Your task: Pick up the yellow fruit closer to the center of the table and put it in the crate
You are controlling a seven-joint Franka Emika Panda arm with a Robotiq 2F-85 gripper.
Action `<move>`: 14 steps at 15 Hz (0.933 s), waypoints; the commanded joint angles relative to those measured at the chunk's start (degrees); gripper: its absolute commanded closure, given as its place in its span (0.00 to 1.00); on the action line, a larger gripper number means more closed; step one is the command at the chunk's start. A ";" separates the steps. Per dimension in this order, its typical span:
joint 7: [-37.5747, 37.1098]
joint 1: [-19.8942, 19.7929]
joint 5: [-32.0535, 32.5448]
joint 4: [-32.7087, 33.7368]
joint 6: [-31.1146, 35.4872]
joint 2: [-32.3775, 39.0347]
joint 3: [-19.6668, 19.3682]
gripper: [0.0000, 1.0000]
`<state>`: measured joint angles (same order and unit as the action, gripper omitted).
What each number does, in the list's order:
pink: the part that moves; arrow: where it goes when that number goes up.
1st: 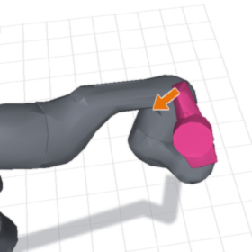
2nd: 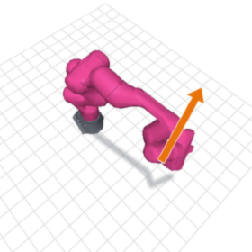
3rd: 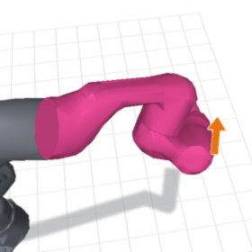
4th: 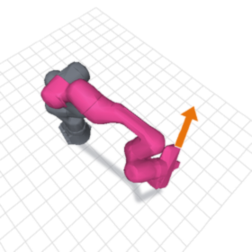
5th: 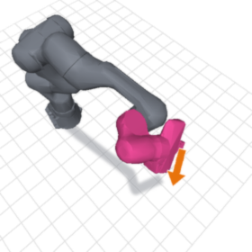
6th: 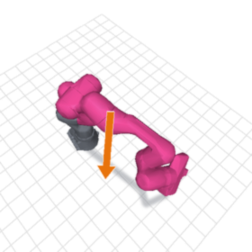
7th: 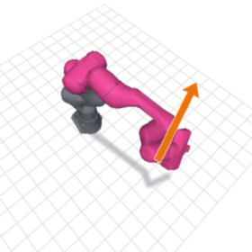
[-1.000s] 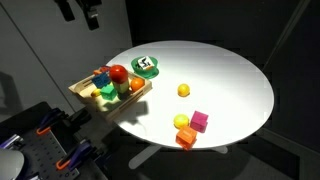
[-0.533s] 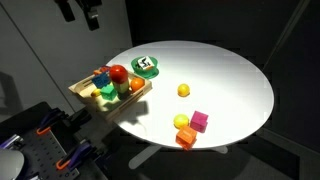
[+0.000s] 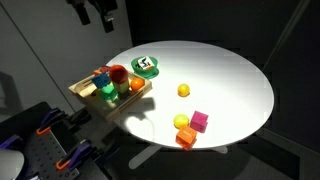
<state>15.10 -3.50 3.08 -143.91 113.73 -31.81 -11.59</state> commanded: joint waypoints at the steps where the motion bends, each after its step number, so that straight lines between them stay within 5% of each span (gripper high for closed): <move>1: -2.11 -1.01 -0.03 4.57 1.49 5.91 0.85 0.00; 14: -12.41 -4.69 0.73 19.94 3.99 26.28 0.61 0.00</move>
<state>4.58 -6.92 3.08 -128.80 118.72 -10.38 -11.48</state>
